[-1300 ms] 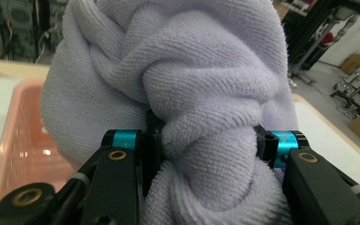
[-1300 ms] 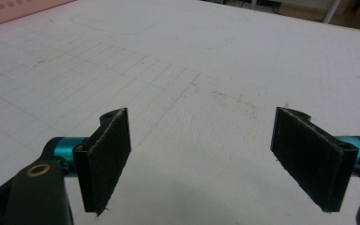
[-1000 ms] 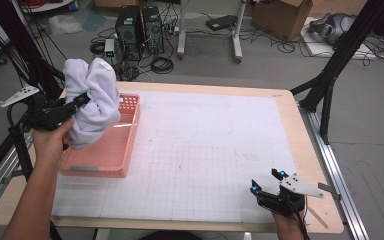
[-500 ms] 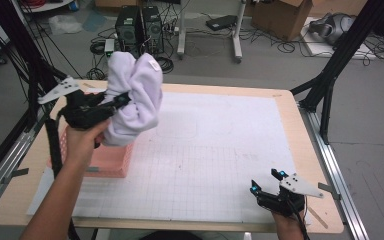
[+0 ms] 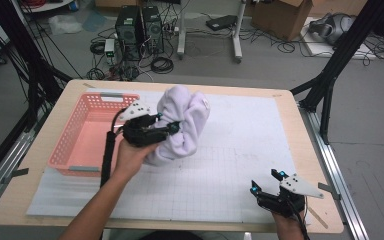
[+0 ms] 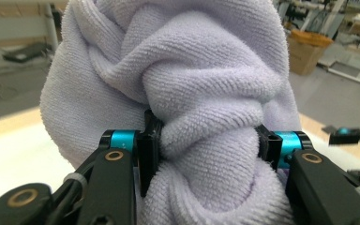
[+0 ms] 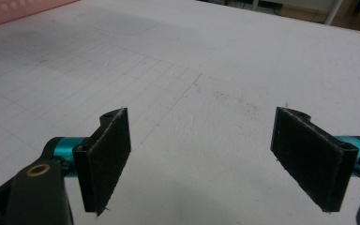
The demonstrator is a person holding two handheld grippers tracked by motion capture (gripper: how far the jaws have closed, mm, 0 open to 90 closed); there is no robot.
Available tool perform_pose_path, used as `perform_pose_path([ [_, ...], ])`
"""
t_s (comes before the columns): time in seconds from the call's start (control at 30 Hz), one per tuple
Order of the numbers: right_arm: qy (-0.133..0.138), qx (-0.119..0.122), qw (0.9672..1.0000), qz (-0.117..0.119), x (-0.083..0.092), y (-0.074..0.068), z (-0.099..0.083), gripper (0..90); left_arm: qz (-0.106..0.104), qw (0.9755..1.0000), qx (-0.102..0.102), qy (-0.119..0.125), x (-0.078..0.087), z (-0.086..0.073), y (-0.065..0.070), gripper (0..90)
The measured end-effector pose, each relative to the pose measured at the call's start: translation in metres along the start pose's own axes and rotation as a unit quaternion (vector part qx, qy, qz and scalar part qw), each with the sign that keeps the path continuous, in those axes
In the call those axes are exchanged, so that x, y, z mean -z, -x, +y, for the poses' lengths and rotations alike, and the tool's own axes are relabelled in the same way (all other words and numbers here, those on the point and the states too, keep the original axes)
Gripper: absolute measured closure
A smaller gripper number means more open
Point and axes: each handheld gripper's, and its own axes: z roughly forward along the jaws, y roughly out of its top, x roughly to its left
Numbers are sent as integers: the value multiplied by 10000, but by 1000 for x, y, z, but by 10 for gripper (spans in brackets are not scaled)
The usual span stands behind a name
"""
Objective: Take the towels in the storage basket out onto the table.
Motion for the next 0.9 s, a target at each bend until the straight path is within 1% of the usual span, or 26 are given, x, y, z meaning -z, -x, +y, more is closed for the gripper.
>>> perform_pose_path([
  [0.03,3,-2,10000,-4,0,0,0,188,-14,10000,7,-79,-5,-5,2,559],
  [0.1,4,0,10000,-2,0,0,0,188,-63,9996,-58,-271,-15,-14,6,558],
  [0.17,8,-37,10000,-7,1,0,0,188,-115,9991,-114,-386,-24,-21,9,557],
  [0.23,10,-26,10000,-11,1,1,0,188,-108,9986,-154,-485,-32,-26,11,557],
  [0.37,-7,-23,10000,-2,0,0,0,188,-87,9973,-108,-722,-50,-34,14,554],
  [0.43,-14,3,10000,7,-1,0,0,188,-2,9961,-131,-875,-59,-38,16,548],
  [0.53,-25,-2,10000,6,-1,0,0,188,193,9938,-138,-1082,-73,-44,16,536],
  [0.57,-27,-5,10000,8,-1,0,0,188,202,9933,-84,-1139,-77,-47,14,524],
  [0.6,-12,-39,10000,9,-1,0,0,188,118,9927,-11,-1204,-80,-49,12,504],
  [0.63,-20,-33,10000,19,0,0,0,188,-4,9919,68,-1266,-82,-52,10,402],
  [0.67,-20,-33,10000,19,0,0,0,188,12,9910,129,-1333,-84,-54,10,402],
  [0.7,-7,-10,10000,10,-1,1,0,188,141,9896,86,-1432,-84,-54,11,224],
  [0.73,-12,-17,10000,8,-1,1,0,188,198,9904,76,-1367,-82,-54,12,207],
  [0.77,-13,-41,10000,9,-1,2,0,189,254,9925,46,-1193,-76,-52,12,210],
  [0.8,-7,-46,10000,10,0,2,0,188,281,9946,8,-1000,-70,-50,12,194],
  [0.83,-7,-46,10000,10,0,2,0,188,298,9963,15,-804,-62,-48,12,194],
  [0.9,-1,-48,10000,0,0,2,0,188,354,9980,26,-516,-45,-45,9,185],
])
